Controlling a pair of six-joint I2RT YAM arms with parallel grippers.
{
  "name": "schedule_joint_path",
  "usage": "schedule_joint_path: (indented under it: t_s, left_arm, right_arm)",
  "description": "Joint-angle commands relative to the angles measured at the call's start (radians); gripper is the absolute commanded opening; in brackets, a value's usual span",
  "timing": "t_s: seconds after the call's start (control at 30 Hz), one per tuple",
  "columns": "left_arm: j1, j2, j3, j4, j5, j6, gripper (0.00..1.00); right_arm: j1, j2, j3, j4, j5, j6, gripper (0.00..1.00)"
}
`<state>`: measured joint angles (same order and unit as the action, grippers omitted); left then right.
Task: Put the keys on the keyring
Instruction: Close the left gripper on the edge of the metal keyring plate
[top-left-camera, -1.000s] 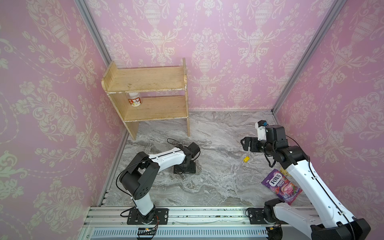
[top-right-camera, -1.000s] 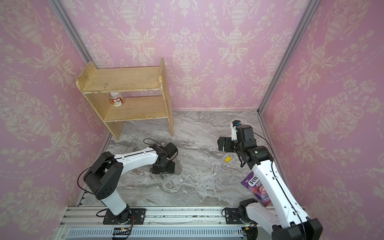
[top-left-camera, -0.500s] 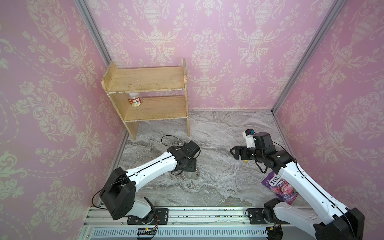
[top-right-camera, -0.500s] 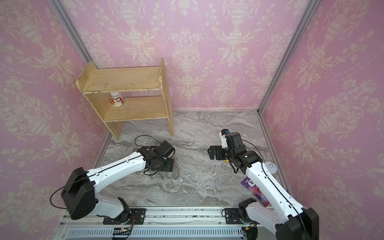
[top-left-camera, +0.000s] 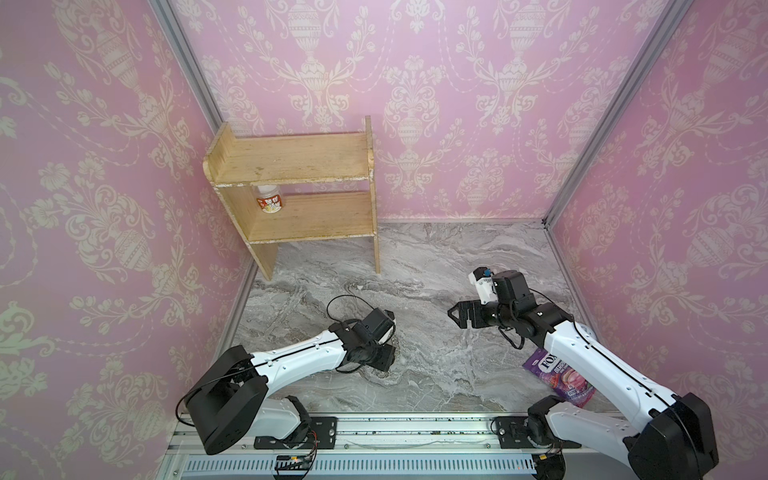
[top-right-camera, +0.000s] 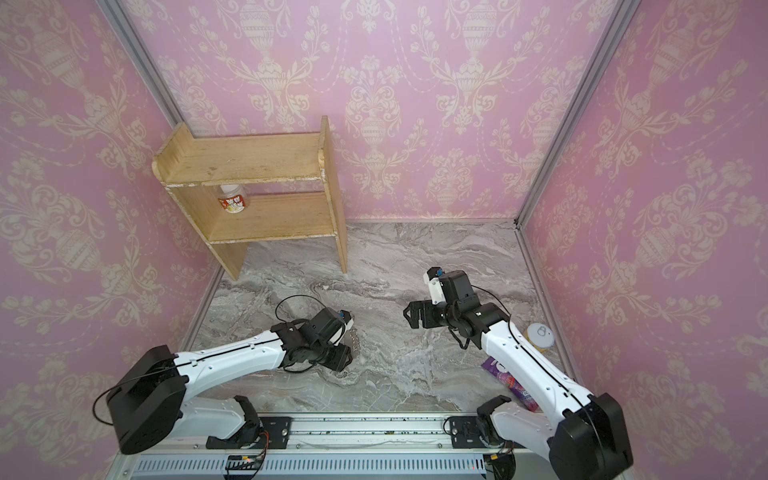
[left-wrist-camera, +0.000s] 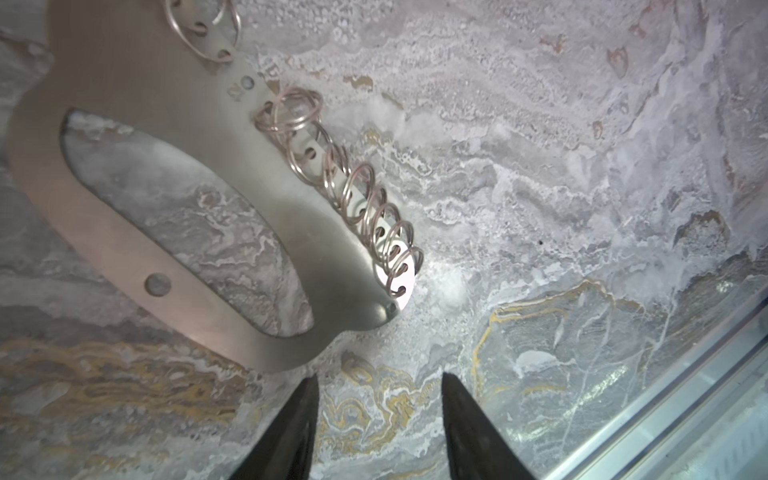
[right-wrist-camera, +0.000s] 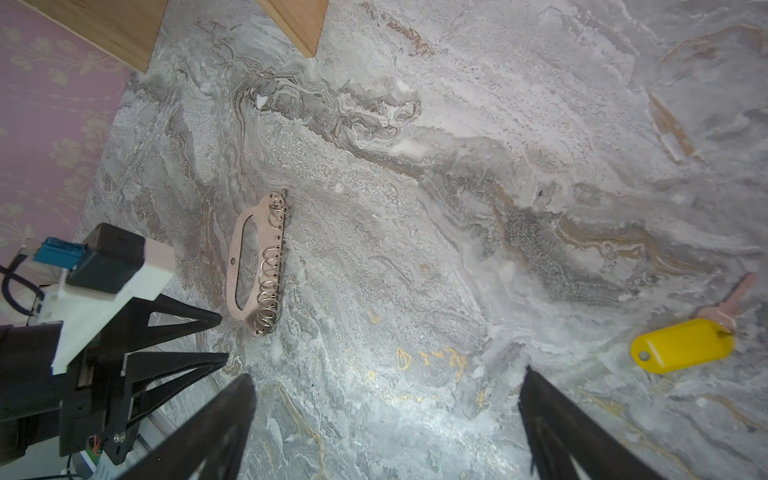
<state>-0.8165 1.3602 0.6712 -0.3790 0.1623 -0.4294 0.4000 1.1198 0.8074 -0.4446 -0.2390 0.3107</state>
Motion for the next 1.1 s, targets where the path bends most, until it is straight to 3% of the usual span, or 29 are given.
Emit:
schedule_joint_path:
  t_s: [0.0, 0.37, 1.07]
  left_arm:
    - [-0.004, 0.012, -0.029, 0.152, 0.054, 0.063, 0.46]
    - [-0.005, 0.044, -0.056, 0.200, -0.006, 0.137, 0.30]
    - [-0.007, 0.095, -0.055, 0.221, -0.001, 0.148, 0.17]
  right_arm:
    - [0.003, -0.003, 0.006, 0.033, 0.006, -0.040, 1.00]
    - [0.002, -0.054, 0.002, 0.017, 0.018, -0.077, 1.00]
    - [0.001, -0.084, 0.003, -0.003, 0.041, -0.106, 1.00]
